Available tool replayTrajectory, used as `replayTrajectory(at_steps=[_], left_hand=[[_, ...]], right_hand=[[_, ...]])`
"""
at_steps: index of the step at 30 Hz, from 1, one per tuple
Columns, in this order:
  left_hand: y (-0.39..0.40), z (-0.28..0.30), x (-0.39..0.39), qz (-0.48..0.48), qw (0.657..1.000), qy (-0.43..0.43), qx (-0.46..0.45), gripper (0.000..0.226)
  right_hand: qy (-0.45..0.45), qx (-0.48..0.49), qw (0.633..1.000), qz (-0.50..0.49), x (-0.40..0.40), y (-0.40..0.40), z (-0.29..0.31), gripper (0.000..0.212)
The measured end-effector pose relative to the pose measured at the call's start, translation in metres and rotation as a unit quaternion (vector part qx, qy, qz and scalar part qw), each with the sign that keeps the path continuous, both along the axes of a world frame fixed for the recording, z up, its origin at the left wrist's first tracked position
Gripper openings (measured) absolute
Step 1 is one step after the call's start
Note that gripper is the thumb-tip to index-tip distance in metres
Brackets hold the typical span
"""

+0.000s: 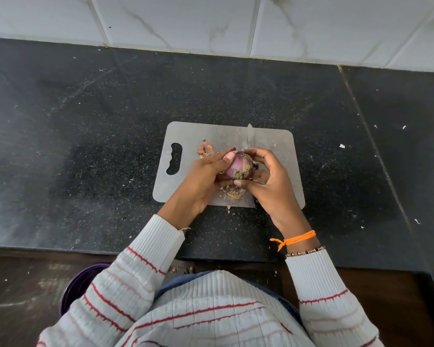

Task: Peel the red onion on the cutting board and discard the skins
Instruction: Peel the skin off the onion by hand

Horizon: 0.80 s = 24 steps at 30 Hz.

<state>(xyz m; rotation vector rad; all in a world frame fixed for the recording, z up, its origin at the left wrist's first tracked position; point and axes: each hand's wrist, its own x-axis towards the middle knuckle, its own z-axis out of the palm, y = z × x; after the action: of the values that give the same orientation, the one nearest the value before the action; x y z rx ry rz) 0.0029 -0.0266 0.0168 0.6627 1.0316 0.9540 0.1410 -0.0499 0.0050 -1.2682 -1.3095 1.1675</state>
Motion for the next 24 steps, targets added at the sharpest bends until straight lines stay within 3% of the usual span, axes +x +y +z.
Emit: replayTrajectory(at_steps=[8,15,20,24], left_hand=[[0.000,-0.002,0.000,0.001,0.999,0.033,0.016,0.028],[-0.004,0.001,0.003,0.041,0.999,-0.008,-0.011,0.026],[-0.009,0.006,0.006,-0.030,0.998,0.050,0.006,0.033],[-0.010,0.006,0.007,0.010,1.000,0.019,0.021,0.025]], right_hand=[[-0.011,-0.012,0.999,0.049,0.006,0.003,-0.007,0.066],[0.109,-0.051,0.993,0.013,0.008,0.004,-0.014,0.060],[0.080,-0.023,0.996,-0.029,0.000,0.003,-0.010,0.054],[0.070,-0.008,0.997,-0.037,-0.008,0.001,-0.010,0.055]])
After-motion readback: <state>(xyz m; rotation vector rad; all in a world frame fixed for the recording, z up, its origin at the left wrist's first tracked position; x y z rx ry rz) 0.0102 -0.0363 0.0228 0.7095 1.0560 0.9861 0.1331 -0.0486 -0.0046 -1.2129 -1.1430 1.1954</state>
